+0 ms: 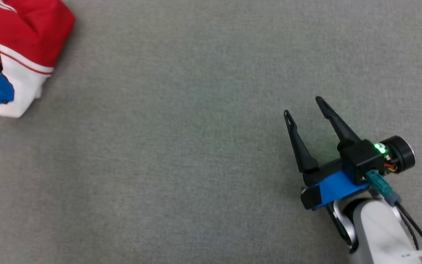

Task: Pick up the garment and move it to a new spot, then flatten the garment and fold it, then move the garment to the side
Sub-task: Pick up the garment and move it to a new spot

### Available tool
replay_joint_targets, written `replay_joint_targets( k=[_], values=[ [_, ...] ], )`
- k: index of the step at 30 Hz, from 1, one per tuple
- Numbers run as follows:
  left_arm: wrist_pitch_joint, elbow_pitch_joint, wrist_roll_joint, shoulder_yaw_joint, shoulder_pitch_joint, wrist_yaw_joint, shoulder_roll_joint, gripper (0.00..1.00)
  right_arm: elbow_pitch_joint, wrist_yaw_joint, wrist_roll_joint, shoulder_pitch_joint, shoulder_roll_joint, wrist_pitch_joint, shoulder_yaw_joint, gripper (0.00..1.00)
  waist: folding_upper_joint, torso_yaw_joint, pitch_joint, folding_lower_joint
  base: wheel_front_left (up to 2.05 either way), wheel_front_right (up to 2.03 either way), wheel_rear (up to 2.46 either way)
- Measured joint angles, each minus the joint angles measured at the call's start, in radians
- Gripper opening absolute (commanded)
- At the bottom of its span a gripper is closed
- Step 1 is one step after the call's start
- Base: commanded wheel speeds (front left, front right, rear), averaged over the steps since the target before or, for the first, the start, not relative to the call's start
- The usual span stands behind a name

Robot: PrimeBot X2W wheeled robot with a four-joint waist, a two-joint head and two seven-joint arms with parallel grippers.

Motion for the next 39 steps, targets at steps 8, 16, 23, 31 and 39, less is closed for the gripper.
replay_joint_targets(
  k=[8, 16, 23, 31, 39],
  values=[
    [0.065, 0.225, -0.001, -0.037, -0.086, 0.013, -0.029, 1.0, -0.086, 0.0, -0.023, -0.008, 0.0, 0.025, 0.002, 1.0, 0.0, -0.047, 0.099, 0.0, 0.0, 0.0, 0.0],
    [0.068, 0.369, 0.006, -0.046, -0.131, 0.041, -0.031, 0.0, -0.096, 0.0, -0.021, -0.007, 0.0, 0.026, -0.005, 1.0, 0.0, -0.054, 0.11, -0.0002, 0.0, 0.0, 0.0],
    [-0.019, 0.415, 0.012, -0.057, -0.134, 0.027, -0.01, 0.0, -0.063, 0.0, 0.003, -0.008, 0.0, 0.004, -0.006, 1.0, 0.0, -0.044, 0.069, -0.0002, 0.0, 0.0, 0.0],
    [-0.091, 0.361, 0.026, -0.098, -0.17, -0.02, 0.012, 0.0, 0.023, 0.0, 0.06, 0.001, 0.0, -0.054, -0.025, 1.0, -0.0001, -0.042, -0.053, -0.0004, 0.0, 0.0, 0.0],
    [-0.041, 0.135, 0.023, -0.194, -0.179, -0.038, 0.009, 0.0, 0.116, 0.0, 0.129, 0.062, -0.001, -0.107, -0.062, 1.0, 0.0, -0.091, -0.21, -0.0005, 0.0, 0.0, 0.0]
  ],
)
